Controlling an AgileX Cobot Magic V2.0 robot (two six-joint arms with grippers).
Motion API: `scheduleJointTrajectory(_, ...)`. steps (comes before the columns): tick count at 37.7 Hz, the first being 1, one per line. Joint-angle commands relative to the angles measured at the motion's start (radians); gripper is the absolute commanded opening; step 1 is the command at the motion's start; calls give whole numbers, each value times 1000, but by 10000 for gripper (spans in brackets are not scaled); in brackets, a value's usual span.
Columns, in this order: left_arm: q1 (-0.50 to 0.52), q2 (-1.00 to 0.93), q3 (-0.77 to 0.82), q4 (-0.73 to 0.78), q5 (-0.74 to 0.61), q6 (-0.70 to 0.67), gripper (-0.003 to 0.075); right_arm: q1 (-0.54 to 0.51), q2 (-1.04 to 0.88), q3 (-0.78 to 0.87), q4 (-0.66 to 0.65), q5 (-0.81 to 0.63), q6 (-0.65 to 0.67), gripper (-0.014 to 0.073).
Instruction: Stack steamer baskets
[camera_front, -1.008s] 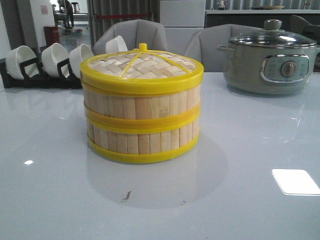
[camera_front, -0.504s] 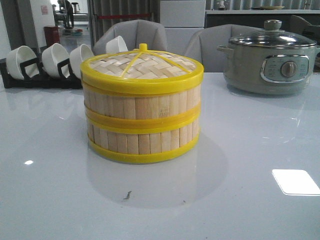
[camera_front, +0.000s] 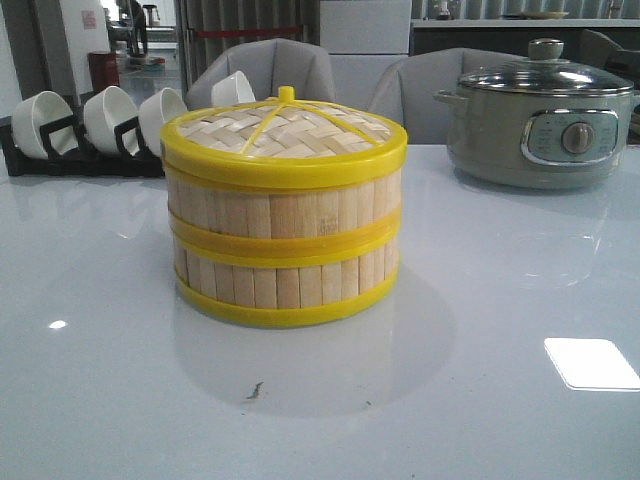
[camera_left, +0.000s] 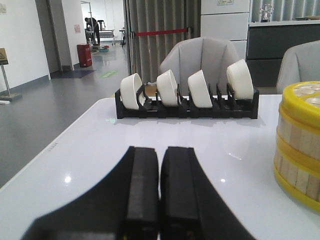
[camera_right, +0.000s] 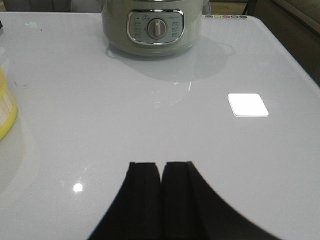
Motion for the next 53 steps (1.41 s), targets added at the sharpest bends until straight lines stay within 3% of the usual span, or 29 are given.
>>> scheduleJointTrajectory(1, 0, -15, 2, -1, -75, -12, 97, 0, 4, -31, 0, -80, -3, 76)
scheduleJointTrajectory(27, 0, -15, 2, -1, -75, -12, 97, 0, 4, -31, -15, -88, -6, 76)
scheduleJointTrajectory(36, 0, -15, 2, -1, -75, -12, 97, -2, -104, -19, -10, -91, -5, 76)
scheduleJointTrajectory(53, 0, -15, 2, -1, -75, -12, 97, 55, -309, 232, 96, -220, -3, 76)
